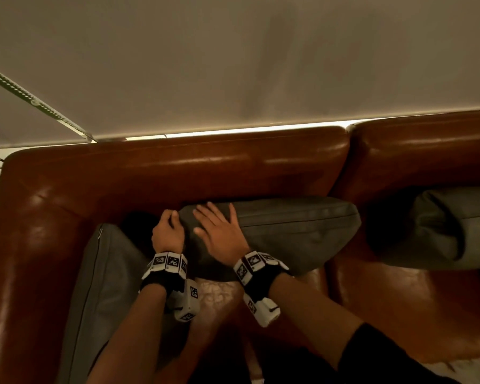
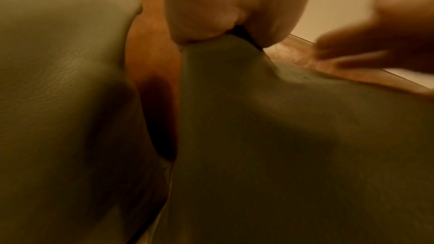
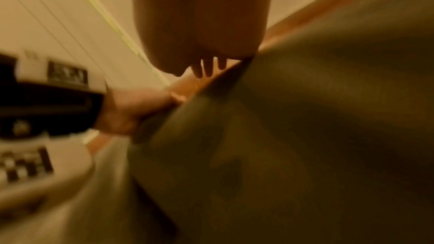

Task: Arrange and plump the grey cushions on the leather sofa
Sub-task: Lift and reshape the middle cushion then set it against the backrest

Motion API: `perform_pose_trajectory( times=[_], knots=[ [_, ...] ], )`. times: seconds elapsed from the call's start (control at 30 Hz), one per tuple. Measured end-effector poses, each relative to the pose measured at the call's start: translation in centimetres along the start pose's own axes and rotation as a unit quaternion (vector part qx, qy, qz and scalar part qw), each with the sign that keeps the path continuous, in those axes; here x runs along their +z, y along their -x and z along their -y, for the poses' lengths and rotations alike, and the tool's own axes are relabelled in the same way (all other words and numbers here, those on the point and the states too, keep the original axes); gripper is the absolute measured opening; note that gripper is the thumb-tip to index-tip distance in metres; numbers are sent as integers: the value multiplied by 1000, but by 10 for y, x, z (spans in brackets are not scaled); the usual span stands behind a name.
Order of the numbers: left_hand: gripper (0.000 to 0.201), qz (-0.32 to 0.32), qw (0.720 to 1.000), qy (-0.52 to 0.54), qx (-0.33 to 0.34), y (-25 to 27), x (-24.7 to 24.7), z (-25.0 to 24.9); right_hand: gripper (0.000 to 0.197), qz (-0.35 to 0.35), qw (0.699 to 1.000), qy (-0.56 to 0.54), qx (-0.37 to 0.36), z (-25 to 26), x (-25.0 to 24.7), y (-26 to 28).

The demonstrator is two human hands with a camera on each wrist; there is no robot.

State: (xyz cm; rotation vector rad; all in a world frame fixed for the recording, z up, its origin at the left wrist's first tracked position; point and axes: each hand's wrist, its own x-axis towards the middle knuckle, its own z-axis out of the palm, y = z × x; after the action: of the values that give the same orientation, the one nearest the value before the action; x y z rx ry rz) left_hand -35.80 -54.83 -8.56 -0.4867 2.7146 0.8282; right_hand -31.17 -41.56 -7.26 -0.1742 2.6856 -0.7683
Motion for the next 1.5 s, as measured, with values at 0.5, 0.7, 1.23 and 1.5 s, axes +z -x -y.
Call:
perform_pose_trajectory(
  times=[0.5,0.7,1.23,1.5],
  knots=[
    [29,22,998,-4,57,3,3,1,59,-117,941,132,288,-176,-41,104],
    [37,-38,990,134,18,20,-15,16,60,-235,817,-141,508,-193,-80,135],
    [49,81,960,199,-179,30,-37,19,25,-267,761,-422,413,-201,-92,153],
    [18,45,892,375,-251,27,-41,15,28,-290,720,-502,382,-194,-109,161]
  ],
)
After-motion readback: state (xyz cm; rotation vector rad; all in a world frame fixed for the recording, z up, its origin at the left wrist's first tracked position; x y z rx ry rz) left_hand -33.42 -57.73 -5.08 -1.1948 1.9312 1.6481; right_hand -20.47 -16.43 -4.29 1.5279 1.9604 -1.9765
